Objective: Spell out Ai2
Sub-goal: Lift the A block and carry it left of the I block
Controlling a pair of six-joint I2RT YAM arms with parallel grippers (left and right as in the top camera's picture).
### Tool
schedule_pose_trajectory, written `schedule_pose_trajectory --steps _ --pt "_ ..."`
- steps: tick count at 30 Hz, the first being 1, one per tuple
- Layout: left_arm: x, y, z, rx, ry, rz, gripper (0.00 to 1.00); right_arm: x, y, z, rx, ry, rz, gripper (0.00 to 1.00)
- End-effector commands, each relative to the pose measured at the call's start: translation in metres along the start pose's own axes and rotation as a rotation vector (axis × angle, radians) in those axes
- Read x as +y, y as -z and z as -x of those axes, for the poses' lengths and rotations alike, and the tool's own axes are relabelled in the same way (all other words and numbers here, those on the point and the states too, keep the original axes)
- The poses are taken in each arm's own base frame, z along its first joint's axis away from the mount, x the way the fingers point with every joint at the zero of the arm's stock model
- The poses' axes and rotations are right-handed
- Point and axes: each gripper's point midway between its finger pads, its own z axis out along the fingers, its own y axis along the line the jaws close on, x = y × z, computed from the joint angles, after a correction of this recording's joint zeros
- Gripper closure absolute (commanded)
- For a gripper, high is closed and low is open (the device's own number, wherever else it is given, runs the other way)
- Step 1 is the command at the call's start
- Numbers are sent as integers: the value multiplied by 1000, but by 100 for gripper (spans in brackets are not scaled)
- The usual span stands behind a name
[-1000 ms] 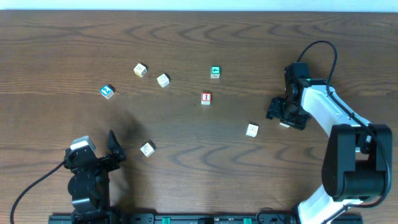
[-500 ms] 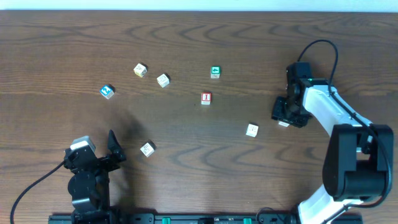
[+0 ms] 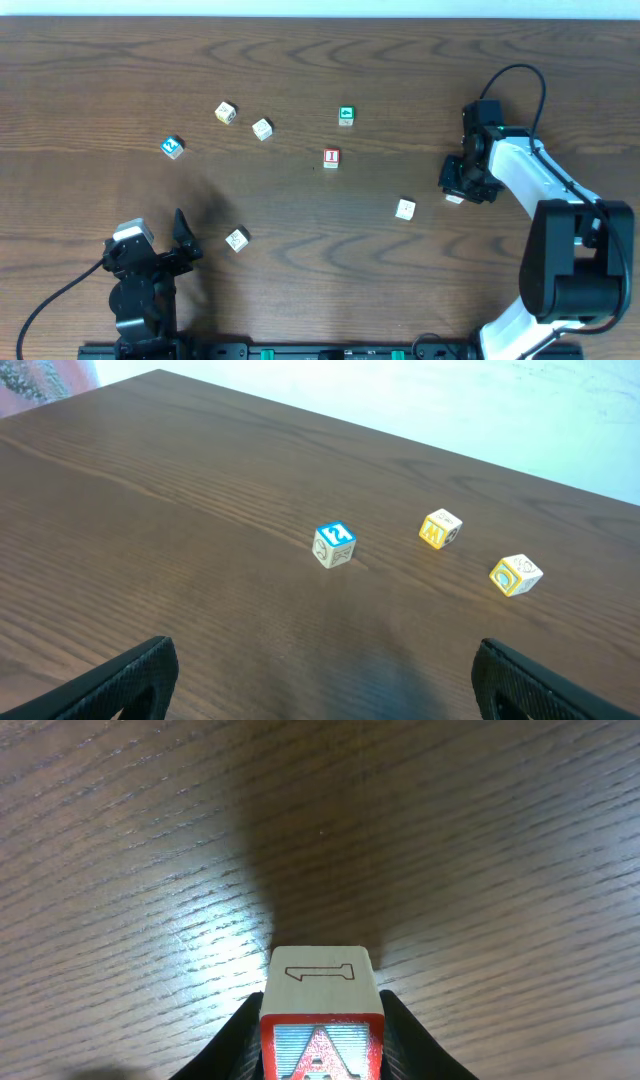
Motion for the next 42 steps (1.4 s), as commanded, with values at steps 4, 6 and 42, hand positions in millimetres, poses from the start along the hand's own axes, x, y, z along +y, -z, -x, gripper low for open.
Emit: schedule_pose_trajectory --steps 4,6,42 --pt "5 -3 -11 21 2 24 5 40 40 36 -86 51 117 95" --pt "5 -3 -11 21 2 24 5 64 71 54 -153 93 150 99" --pt "5 -3 -11 21 2 24 5 313 40 -45 -98 454 142 98"
